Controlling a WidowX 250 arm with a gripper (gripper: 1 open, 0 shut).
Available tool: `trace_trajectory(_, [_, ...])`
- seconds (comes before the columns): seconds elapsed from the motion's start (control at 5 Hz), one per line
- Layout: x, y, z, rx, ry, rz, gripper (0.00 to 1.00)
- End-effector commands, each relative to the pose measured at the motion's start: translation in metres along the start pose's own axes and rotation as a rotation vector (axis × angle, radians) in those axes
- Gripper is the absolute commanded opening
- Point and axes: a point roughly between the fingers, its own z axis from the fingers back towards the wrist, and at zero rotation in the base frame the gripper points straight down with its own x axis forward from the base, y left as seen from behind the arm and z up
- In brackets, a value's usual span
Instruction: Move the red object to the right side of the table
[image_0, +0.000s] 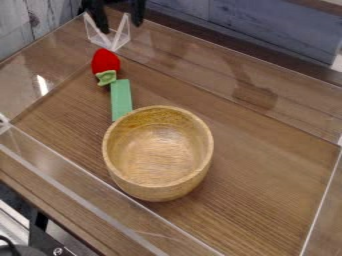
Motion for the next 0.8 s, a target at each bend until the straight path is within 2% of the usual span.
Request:
trace_trajectory(0.0, [0.018, 0.004, 0.022, -0.058, -0.055, 0.155, 1.0])
trace_trajectory(0.6, [0.025, -0.011, -0.002, -0.045, -0.059, 0.138, 1.0])
